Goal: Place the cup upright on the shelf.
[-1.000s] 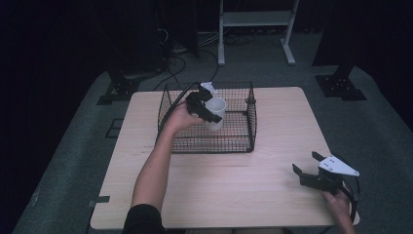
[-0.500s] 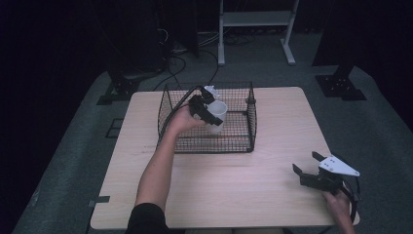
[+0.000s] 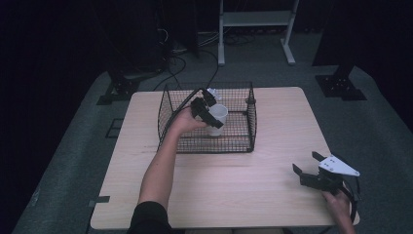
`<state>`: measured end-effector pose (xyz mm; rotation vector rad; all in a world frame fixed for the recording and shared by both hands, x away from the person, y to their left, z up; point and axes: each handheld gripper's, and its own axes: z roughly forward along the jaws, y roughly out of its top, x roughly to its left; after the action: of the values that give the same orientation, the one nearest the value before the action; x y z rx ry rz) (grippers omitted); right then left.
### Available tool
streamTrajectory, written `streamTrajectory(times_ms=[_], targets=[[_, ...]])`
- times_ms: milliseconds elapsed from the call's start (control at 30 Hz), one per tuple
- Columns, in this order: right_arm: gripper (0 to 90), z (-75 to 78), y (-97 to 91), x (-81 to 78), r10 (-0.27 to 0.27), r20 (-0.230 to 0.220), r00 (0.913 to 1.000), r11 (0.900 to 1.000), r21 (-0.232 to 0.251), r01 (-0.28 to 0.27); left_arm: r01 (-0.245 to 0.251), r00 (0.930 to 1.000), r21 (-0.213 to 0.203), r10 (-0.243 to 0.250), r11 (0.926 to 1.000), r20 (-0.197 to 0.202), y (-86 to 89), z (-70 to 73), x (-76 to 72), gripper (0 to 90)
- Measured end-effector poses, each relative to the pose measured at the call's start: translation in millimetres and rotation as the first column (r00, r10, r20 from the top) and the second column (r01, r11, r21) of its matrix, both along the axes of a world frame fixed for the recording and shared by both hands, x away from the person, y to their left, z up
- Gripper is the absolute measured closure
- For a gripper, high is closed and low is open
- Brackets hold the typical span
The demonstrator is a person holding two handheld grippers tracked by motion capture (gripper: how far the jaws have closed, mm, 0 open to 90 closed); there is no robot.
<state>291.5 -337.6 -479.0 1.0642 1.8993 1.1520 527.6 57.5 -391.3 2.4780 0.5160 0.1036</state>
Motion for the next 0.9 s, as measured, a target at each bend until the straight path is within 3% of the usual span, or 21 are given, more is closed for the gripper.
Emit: streamTrajectory(times_ms=[900], targets=[[13.1,0.2,-0.2,-0.2,0.002,0.001,1.0000,1.0000,0.002,-0.002,-0.006,0.9991,0.023,0.007,0.9997,-0.042,-4.8,-13.1,5.3,21.2]])
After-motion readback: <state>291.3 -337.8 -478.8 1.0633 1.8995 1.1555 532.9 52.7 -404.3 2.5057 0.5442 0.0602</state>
